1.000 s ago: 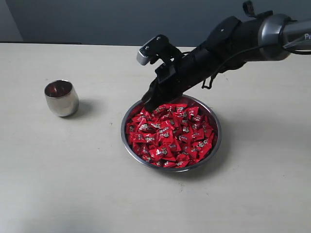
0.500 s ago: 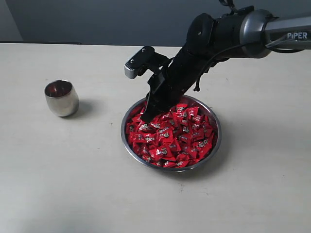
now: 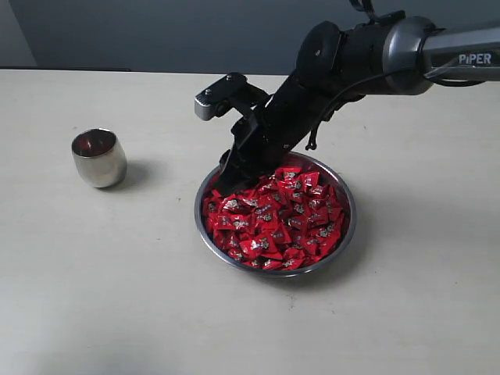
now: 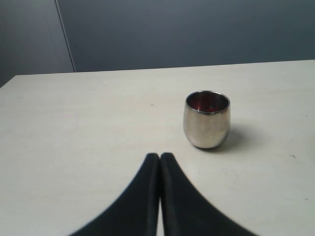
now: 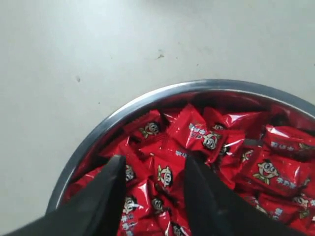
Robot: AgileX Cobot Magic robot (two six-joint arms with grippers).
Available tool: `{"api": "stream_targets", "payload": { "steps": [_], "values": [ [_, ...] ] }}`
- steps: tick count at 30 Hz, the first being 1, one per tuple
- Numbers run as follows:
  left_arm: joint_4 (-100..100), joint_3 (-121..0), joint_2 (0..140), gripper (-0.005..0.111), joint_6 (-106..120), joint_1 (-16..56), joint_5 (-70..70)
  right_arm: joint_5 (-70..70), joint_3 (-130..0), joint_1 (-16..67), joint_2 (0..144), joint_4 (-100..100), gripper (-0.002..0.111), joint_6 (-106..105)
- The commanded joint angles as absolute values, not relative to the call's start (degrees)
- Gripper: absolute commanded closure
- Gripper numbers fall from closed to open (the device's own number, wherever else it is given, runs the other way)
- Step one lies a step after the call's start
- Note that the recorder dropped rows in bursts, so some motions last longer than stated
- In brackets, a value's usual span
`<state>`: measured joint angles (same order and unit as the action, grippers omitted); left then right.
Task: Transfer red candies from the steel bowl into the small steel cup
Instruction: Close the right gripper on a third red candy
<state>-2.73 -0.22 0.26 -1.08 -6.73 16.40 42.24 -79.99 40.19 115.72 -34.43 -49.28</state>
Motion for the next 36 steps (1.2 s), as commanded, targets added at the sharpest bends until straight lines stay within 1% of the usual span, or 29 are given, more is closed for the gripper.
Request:
{"api": "stream_targets", "payload": {
  "steps": [1,9,17,34,36],
  "values": [
    [-2.6,0.0,0.0,0.106,-1.1,-6.8,16.3,41.1,-80.3,40.2,116.0,-35.2,0.071,-49.5],
    [-2.6,0.0,0.0,0.106,-1.1,-6.8,16.3,40.3,-80.3,40.7,119.6,-34.6,0.071,-49.5],
    [-2.6,0.0,0.0,0.106,-1.1,-6.8,16.3,36.8,-80.3,41.8,119.7,-32.2,0.071,-49.5],
    [-2.6,0.0,0.0,0.106,-1.1,-6.8,16.3,37.0,-80.3,41.8,121.5,-32.0,0.071,-49.5],
    [-2.6,0.0,0.0,0.106,-1.1,-6.8,16.3,37.0,-80.3,41.8,121.5,-32.0,0.072,-49.4]
  ]
}}
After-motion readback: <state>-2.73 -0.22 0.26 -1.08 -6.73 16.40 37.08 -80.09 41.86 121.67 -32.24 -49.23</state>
